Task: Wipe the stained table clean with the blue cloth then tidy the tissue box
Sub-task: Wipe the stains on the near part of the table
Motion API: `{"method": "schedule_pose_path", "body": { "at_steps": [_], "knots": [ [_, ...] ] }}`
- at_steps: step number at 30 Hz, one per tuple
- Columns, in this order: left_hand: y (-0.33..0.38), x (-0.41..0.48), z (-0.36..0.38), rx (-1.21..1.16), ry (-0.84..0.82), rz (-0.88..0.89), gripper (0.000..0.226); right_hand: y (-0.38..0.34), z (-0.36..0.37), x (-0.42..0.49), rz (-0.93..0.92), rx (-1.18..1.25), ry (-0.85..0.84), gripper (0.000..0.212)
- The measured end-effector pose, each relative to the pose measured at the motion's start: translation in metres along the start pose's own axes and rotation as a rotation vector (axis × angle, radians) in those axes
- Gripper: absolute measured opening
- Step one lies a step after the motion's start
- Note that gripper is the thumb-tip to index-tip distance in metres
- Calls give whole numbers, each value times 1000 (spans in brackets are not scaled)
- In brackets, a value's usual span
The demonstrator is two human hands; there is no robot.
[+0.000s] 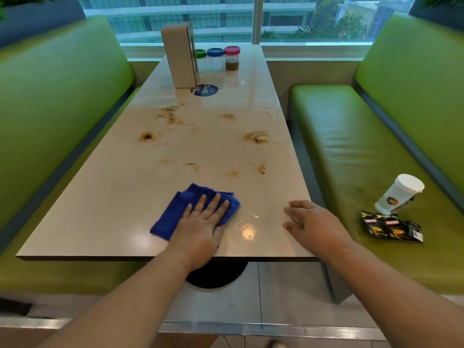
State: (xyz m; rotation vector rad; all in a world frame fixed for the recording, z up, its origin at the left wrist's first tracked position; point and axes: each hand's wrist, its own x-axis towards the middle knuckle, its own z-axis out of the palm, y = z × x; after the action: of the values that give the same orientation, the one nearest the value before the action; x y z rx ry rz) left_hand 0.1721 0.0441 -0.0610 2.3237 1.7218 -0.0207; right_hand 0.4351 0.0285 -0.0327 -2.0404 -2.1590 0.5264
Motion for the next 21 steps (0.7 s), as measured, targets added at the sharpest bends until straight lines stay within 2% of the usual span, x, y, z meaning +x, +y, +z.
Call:
{"method": "schedule_pose_path", "body": {
  "at_steps": [3,7,9,11,12,14,16,19,21],
  "knots": [
    [9,14,-2,4,24,-161,55,-1,2,-2,-4,11,22,44],
    [57,9,1,-108,-76,-49,56,-3,-1,0,-6,-26,36,39],
    [64,2,-2,-400,-39,-34,54,-10,-7,7,16,-27,85,33],
    [58,-6,-12,-763,137,-118,50,-24,-7,14,-8,81,186,29],
    [53,-11,-17,-870,234,-161,47,-36,-5,18,-54,171,216,28],
    [43,-20,-25,-890,353,-194,43,-67,5,23,-185,278,185,30],
    [34,-25,-33,-844,385,-187,41,-97,23,28,-312,217,110,42],
    [19,-32,-39,-772,427,-200,34,-117,51,26,-311,-38,-41,64],
    [10,-39,-40,-764,459,-222,31,-108,62,24,-286,-167,-92,67]
  ]
}}
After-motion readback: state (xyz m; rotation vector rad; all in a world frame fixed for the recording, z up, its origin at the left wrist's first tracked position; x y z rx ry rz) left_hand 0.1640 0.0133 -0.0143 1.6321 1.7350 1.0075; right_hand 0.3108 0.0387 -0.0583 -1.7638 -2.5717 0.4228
